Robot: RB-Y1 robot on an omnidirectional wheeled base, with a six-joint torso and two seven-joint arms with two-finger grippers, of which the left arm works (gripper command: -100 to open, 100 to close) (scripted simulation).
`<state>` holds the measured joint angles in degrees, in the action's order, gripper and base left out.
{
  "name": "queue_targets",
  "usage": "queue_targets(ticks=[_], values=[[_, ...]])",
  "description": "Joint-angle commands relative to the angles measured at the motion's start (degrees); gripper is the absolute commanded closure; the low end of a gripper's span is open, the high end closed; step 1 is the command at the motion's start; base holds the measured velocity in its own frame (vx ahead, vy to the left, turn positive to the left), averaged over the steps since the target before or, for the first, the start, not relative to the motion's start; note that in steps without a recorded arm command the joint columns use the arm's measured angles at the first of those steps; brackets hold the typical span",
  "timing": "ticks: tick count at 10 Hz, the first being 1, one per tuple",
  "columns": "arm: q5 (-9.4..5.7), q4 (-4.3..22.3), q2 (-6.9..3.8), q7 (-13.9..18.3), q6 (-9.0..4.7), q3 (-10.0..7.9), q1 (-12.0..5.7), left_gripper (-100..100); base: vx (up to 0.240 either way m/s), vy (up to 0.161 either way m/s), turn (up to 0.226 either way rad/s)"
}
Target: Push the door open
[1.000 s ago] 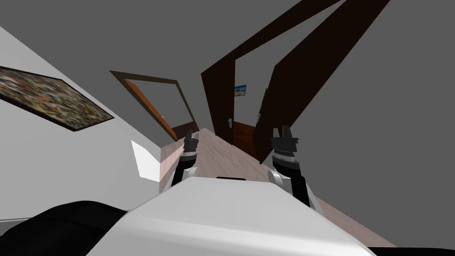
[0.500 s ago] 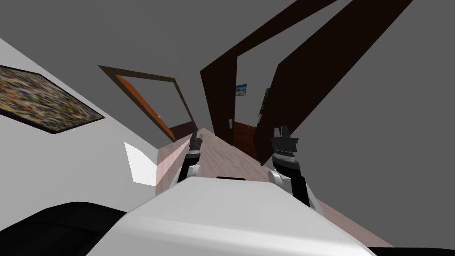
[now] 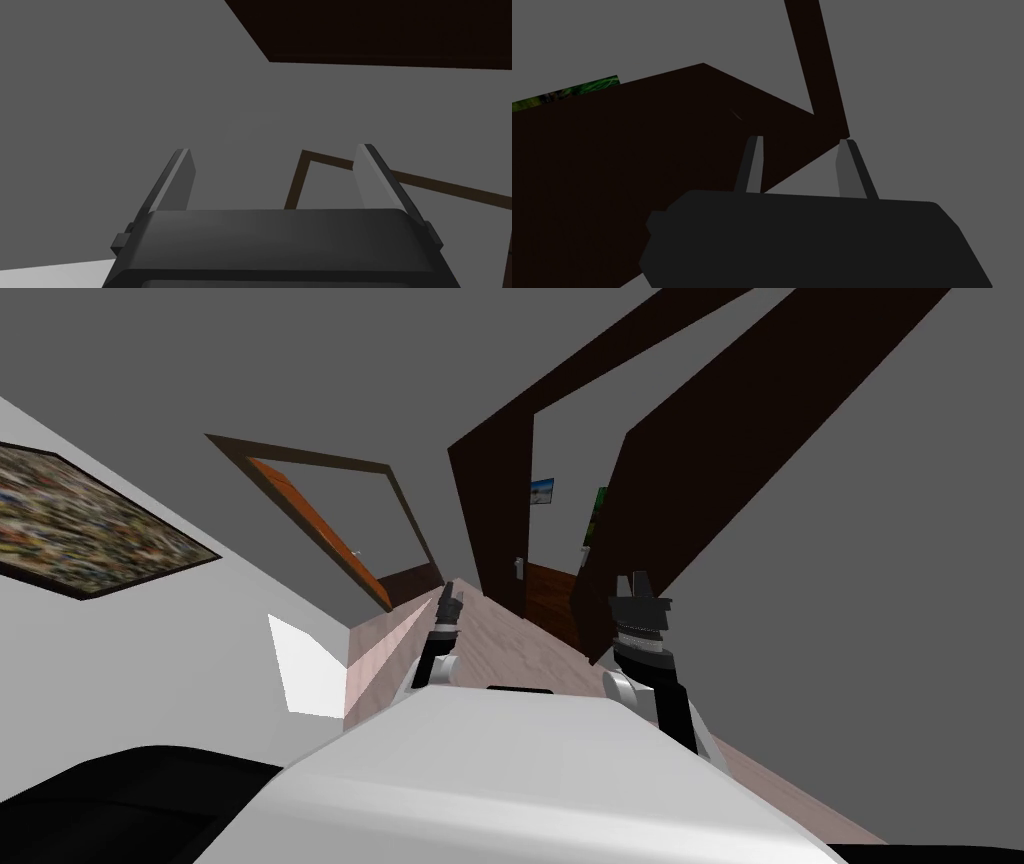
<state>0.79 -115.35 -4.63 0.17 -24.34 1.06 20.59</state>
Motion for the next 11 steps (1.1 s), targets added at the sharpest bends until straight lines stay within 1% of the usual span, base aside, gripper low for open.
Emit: queue_targets(ticks=[1, 7, 11], values=[[0.24, 2.7, 0.07, 0.3, -0.21, 0.67, -1.64, -100, 0.104, 0.035, -0.022], [0.73, 12.0, -0.34, 1.8, -0.37, 2.76, -7.51, -100, 0.093, 0.042, -0.029], [1.09, 18.8, -0.43, 2.9, -0.48, 4.28, -11.77, -100, 0.097, 0.049, -0.032]])
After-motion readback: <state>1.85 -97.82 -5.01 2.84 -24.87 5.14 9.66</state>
